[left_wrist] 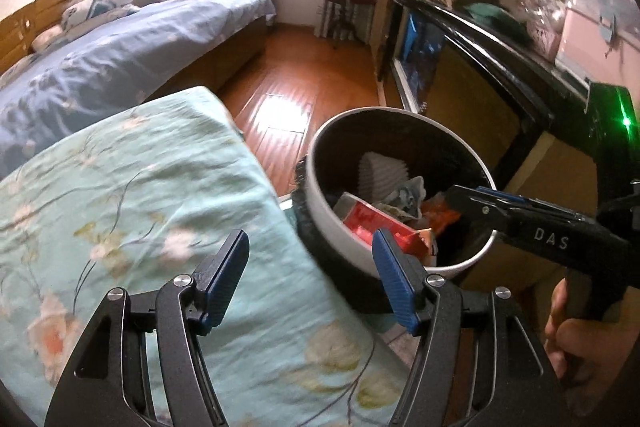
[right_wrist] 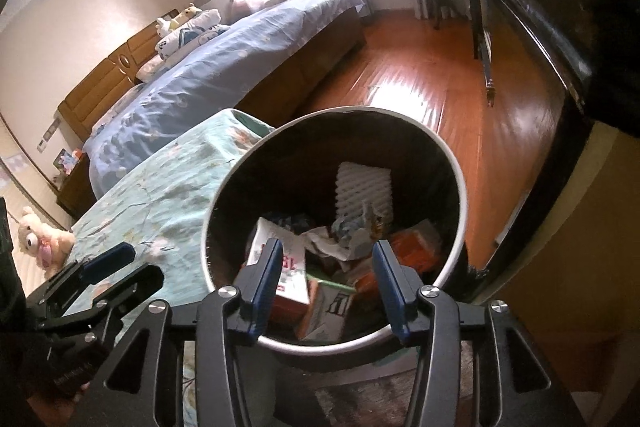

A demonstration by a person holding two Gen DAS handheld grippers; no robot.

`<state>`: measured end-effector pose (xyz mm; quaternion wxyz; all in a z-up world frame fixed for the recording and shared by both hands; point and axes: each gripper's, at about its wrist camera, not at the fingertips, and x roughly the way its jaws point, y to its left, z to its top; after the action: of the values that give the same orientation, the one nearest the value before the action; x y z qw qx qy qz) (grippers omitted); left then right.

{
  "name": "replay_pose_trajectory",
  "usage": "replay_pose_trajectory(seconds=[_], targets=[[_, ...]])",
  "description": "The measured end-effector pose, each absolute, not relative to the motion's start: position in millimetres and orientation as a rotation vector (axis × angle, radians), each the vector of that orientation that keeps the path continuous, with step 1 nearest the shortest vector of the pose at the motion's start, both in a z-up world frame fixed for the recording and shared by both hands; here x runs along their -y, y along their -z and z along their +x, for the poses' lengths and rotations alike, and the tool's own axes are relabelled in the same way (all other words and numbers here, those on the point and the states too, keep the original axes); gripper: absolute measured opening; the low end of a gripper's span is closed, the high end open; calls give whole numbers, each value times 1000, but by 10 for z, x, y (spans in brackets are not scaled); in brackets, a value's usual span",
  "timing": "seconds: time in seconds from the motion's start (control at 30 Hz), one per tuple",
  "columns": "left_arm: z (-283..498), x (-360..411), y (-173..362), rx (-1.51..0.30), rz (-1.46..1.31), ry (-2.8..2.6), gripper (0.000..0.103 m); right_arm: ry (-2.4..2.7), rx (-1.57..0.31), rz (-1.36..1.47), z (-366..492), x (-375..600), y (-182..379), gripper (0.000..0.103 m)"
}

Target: Collect trash

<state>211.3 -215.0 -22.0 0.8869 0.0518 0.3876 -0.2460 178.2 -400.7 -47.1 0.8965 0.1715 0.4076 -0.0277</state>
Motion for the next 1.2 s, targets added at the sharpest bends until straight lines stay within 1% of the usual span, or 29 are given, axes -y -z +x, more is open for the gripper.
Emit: replay_pose_trajectory(seconds=[0.27,0.33,0.43,0.57,0.63,0.7,0.97,1.17,1.2], targets=[[1937,1805,190,-789,49,466,65,50,-812,353,1616,3829,354,65],[1895,1739,187,-787,34,457,65,44,-800,352,1562,3764,326,72],[1828,1655,180,-782,22,448,65,41,-785,347,1492,3672,292,77],[1738,1556,161,-768,11,441,65,35,-772,352,1397,3583,267,80],[1688,1503,145,-761,5,439,66,36,-764,353,1346,3537,249,86],[1636,1463,126,-751,2,438,66,36,-753,349,1297,3490,224,90],[1387,1247,65,-706,-15,419,68,24,-712,305,1116,3252,124,95],[1193,1024,30,-668,-41,389,73,26,-674,278,966,3075,73,98],[1146,986,26,-659,-46,385,76,29,-668,274,935,3051,70,98]])
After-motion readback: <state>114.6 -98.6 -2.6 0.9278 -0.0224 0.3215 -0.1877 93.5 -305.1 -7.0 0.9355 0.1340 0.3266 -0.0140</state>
